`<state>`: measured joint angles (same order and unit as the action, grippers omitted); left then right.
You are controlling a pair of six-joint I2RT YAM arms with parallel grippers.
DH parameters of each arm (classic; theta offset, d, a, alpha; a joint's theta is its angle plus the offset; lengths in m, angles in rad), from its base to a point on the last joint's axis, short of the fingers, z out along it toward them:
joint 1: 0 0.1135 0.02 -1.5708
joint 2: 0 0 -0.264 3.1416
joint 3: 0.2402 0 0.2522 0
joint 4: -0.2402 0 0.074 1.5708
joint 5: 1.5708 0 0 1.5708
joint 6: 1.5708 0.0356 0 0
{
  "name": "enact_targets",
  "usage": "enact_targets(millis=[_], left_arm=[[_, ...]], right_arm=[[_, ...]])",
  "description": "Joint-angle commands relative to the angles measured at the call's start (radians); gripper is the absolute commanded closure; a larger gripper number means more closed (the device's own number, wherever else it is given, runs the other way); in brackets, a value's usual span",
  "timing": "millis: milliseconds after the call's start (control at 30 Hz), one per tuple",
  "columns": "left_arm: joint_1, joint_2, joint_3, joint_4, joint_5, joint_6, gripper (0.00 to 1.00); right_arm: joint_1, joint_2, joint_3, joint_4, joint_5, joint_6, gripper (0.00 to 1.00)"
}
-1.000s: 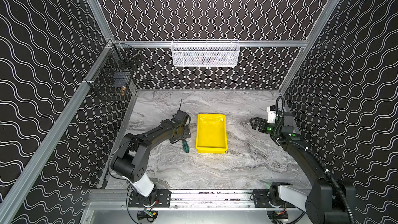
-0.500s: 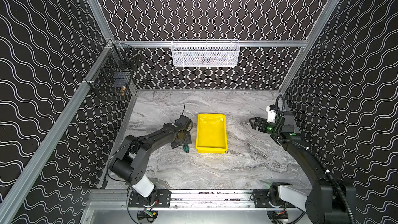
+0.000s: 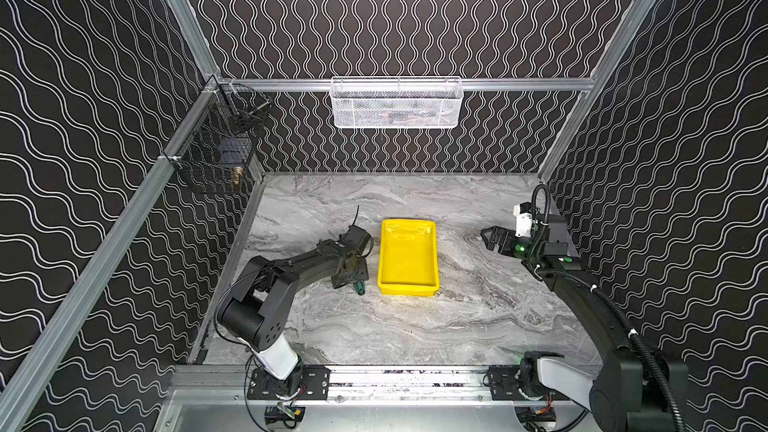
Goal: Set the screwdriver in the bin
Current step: 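Close the left gripper on the green-and-black screwdriver handle and lift it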
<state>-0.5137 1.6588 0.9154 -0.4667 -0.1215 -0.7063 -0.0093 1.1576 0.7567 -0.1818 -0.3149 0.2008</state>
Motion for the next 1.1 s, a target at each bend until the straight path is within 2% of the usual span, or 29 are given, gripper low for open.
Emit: enact_targets(millis=[0,200,533,767,933,1033,1067], left_arm=[[-0.001,0.008,0.001,0.014,0.003,0.0,0.39],[0.0,0.013,-0.004,0.025,0.0,0.001,0.45],[0.0,0.016,-0.007,0.042,0.009,0.007,0.54],[-0.002,0.012,-0.012,0.048,0.02,0.011,0.7],[-0.003,-0.003,-0.013,0.04,0.014,0.01,0.78],[-0.005,-0.024,-0.012,0.031,0.004,0.012,0.85],[-0.005,-0.032,-0.009,0.023,0.0,0.011,0.91]], right_arm=[[-0.001,-0.001,0.003,-0.005,-0.026,-0.001,0.01],[-0.001,0.011,0.006,-0.001,-0.084,-0.008,0.01],[-0.001,0.01,0.015,-0.018,-0.101,-0.021,0.01],[-0.001,-0.001,0.016,-0.028,-0.101,-0.023,0.01],[-0.001,-0.009,0.022,-0.032,-0.111,-0.02,0.01],[-0.001,-0.013,0.03,-0.036,-0.112,-0.019,0.01],[-0.001,-0.014,0.03,-0.036,-0.115,-0.017,0.01]])
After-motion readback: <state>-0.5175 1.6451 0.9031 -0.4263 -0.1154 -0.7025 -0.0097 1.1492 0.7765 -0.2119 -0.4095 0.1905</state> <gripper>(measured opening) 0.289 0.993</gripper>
